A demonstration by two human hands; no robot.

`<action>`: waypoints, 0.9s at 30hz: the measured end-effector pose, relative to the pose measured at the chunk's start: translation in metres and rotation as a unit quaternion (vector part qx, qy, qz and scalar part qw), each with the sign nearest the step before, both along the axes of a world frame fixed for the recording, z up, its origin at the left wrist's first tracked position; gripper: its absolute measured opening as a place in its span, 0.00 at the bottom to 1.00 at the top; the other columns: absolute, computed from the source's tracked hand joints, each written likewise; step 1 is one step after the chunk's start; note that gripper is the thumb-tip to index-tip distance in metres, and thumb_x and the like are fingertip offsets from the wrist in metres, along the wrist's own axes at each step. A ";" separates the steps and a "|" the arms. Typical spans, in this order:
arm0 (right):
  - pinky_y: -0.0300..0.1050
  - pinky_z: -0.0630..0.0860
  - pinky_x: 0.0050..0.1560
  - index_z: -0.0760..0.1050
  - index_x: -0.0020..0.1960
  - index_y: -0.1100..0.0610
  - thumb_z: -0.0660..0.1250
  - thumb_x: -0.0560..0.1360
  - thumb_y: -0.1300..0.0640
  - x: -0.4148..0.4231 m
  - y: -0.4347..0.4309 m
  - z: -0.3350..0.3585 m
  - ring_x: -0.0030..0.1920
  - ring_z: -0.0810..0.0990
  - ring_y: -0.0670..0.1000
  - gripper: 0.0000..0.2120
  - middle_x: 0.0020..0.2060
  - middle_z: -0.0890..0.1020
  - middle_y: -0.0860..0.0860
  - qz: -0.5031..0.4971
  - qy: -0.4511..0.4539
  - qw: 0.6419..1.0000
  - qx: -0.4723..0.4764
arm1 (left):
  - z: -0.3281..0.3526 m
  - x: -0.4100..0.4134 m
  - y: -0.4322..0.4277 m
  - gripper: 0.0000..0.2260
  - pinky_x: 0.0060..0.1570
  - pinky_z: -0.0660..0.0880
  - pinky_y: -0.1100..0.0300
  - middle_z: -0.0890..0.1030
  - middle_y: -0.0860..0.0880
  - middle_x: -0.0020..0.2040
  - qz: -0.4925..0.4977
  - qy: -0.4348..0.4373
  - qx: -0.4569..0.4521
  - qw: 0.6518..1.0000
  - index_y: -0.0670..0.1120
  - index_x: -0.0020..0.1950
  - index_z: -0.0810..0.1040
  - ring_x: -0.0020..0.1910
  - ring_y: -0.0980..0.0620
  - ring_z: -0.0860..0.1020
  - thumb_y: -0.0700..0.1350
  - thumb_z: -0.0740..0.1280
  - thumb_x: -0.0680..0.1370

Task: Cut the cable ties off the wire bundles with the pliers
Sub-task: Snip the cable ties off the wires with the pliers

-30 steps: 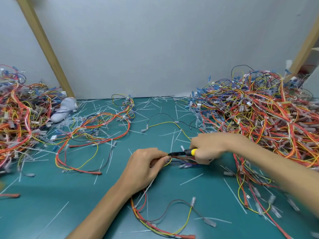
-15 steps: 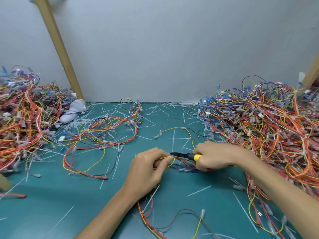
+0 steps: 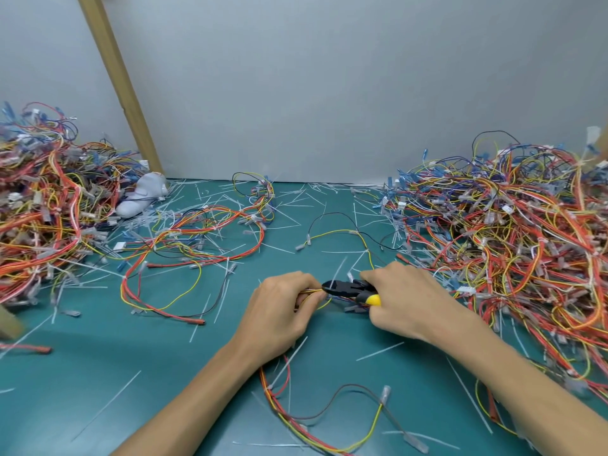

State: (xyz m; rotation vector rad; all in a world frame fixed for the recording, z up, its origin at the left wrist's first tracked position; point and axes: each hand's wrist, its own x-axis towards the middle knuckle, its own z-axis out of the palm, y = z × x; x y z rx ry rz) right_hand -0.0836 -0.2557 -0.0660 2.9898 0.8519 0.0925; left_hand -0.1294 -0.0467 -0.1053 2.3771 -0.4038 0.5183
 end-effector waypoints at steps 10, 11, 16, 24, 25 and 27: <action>0.48 0.58 0.32 0.72 0.43 0.53 0.54 0.59 0.50 0.001 0.000 -0.019 0.36 0.70 0.61 0.16 0.29 0.70 0.51 -0.018 -0.079 0.996 0.022 | -0.003 0.003 0.001 0.02 0.33 0.64 0.61 0.70 0.58 0.30 0.006 0.012 0.005 1.000 0.53 0.44 0.79 0.32 0.61 0.70 0.50 0.68 0.76; 0.48 0.59 0.32 0.72 0.43 0.53 0.54 0.59 0.50 0.000 0.001 -0.021 0.37 0.71 0.61 0.16 0.30 0.73 0.52 -0.018 -0.086 0.996 0.023 | -0.002 0.002 0.001 0.02 0.33 0.65 0.61 0.71 0.58 0.30 0.002 0.012 0.006 1.000 0.53 0.45 0.79 0.32 0.61 0.70 0.50 0.68 0.76; 0.47 0.62 0.31 0.68 0.40 0.53 0.55 0.59 0.51 -0.004 0.000 -0.023 0.36 0.73 0.59 0.12 0.31 0.76 0.52 -0.024 -0.096 0.994 0.051 | 0.000 0.002 0.001 0.04 0.35 0.68 0.62 0.77 0.58 0.37 -0.015 0.017 0.000 1.000 0.54 0.50 0.80 0.35 0.59 0.72 0.50 0.67 0.77; 0.47 0.58 0.39 0.61 0.41 0.52 0.60 0.60 0.57 -0.008 0.007 -0.026 0.37 0.69 0.57 0.11 0.34 0.74 0.52 -0.028 -0.124 0.990 0.062 | 0.002 0.001 0.001 0.06 0.34 0.65 0.61 0.71 0.57 0.29 -0.006 0.020 -0.010 1.000 0.54 0.48 0.80 0.31 0.59 0.71 0.52 0.67 0.74; 0.47 0.58 0.39 0.61 0.41 0.52 0.60 0.61 0.57 -0.007 0.007 -0.026 0.38 0.70 0.58 0.11 0.35 0.74 0.52 -0.029 -0.120 0.990 0.061 | 0.003 0.000 0.000 0.07 0.33 0.65 0.61 0.69 0.55 0.28 -0.007 0.021 -0.006 1.000 0.56 0.51 0.79 0.31 0.58 0.70 0.53 0.68 0.73; 0.47 0.58 0.40 0.62 0.41 0.51 0.59 0.61 0.56 -0.008 0.009 -0.024 0.38 0.72 0.58 0.10 0.34 0.75 0.51 -0.031 -0.123 0.990 0.058 | 0.004 -0.001 0.000 0.12 0.32 0.65 0.62 0.67 0.52 0.28 -0.014 0.023 0.003 1.000 0.59 0.55 0.76 0.30 0.56 0.69 0.55 0.69 0.73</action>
